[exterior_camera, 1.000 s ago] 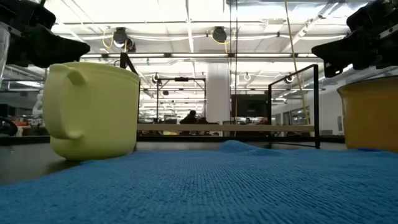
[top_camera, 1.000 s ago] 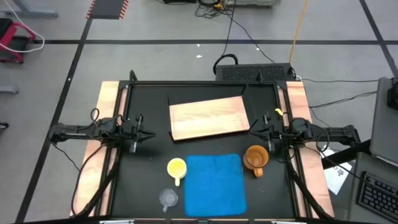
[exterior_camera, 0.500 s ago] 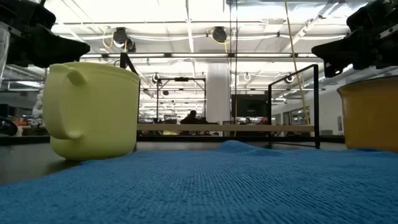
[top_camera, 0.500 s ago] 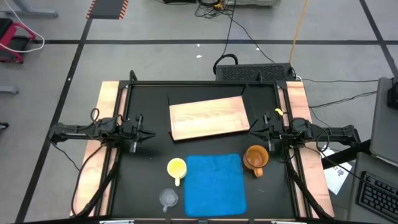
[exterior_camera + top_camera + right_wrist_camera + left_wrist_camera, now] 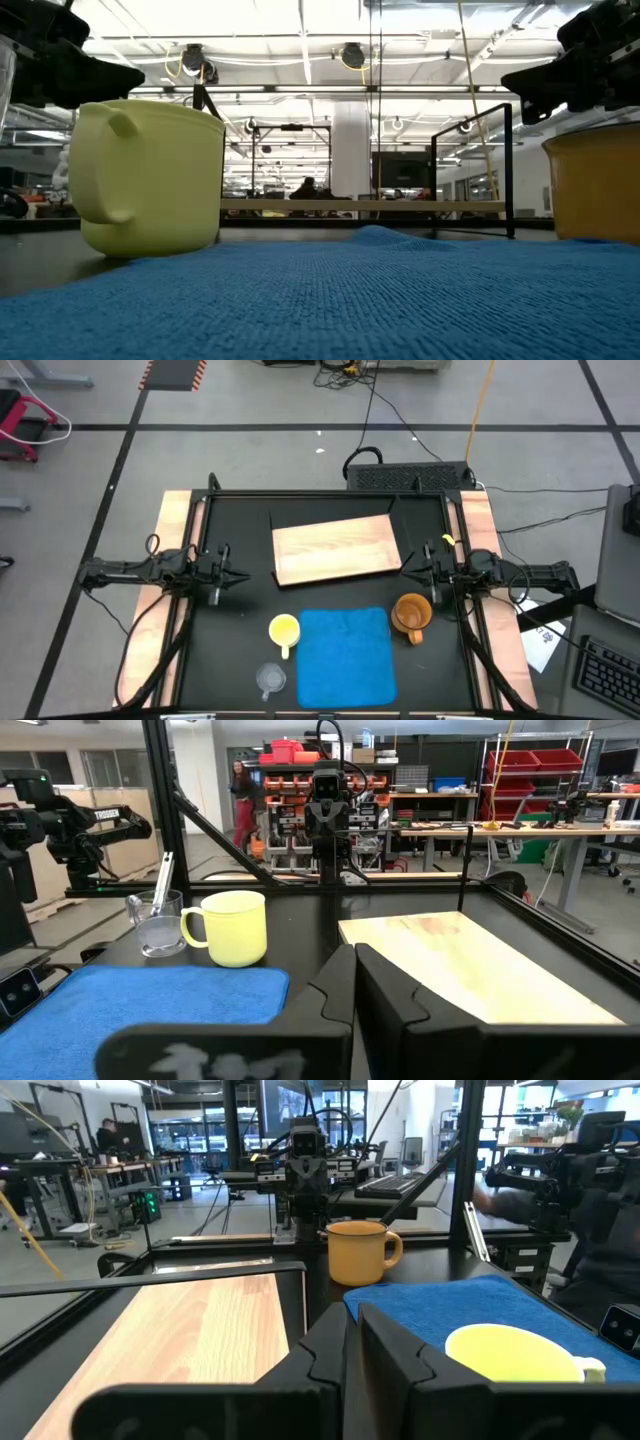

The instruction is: Stack small to large cups/mugs on shelf

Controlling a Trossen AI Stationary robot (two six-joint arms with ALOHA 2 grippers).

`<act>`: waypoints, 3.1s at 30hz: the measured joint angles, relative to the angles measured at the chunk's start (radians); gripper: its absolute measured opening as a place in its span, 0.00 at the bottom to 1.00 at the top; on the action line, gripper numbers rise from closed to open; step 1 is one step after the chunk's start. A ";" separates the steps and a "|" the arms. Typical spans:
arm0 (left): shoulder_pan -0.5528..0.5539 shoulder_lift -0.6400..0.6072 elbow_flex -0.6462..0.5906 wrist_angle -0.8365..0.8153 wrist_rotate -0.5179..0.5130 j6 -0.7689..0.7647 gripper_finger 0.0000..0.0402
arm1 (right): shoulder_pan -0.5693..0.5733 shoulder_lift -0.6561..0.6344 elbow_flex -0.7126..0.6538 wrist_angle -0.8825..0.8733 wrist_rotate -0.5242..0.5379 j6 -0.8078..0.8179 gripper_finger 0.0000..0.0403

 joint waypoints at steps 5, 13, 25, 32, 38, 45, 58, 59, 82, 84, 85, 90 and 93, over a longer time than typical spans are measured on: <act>0.000 0.000 0.000 0.000 0.000 0.000 0.08 | 0.000 0.000 0.000 0.000 0.000 0.000 0.00; 0.000 0.000 0.000 0.000 0.000 0.000 0.08 | 0.000 0.000 0.000 0.000 0.000 0.000 0.00; 0.000 0.000 0.000 0.000 0.000 0.000 0.08 | 0.000 0.000 0.000 0.000 0.000 0.000 0.00; 0.000 0.000 0.000 0.000 0.000 0.000 0.08 | 0.000 0.000 0.000 0.000 0.000 0.000 0.00; 0.000 0.000 0.000 0.000 0.000 0.000 0.08 | 0.000 0.000 0.000 0.000 0.000 0.000 0.00; 0.000 0.000 0.000 0.000 0.000 0.000 0.08 | 0.000 0.000 0.000 0.000 0.000 0.000 0.00; 0.000 0.000 0.000 0.000 0.000 0.000 0.08 | 0.000 0.000 0.000 0.000 0.000 0.000 0.00; 0.000 0.000 0.000 0.000 0.000 0.000 0.08 | 0.000 0.000 0.000 0.000 0.000 0.000 0.00; 0.000 0.000 0.000 0.000 0.000 -0.027 0.08 | 0.000 0.000 0.000 0.000 0.000 -0.011 0.00; 0.000 0.000 0.000 0.000 0.000 -0.027 0.08 | 0.000 0.000 0.000 0.000 0.000 -0.016 0.00; 0.000 0.000 0.000 0.000 0.000 -0.027 0.08 | 0.000 0.000 0.000 0.000 0.000 -0.016 0.00; 0.000 0.000 0.000 0.000 0.000 -0.026 0.08 | 0.000 0.000 0.000 0.000 0.000 -0.001 0.00; 0.000 0.000 0.000 0.000 0.000 -0.026 0.08 | 0.000 0.000 0.000 0.018 0.000 0.016 0.00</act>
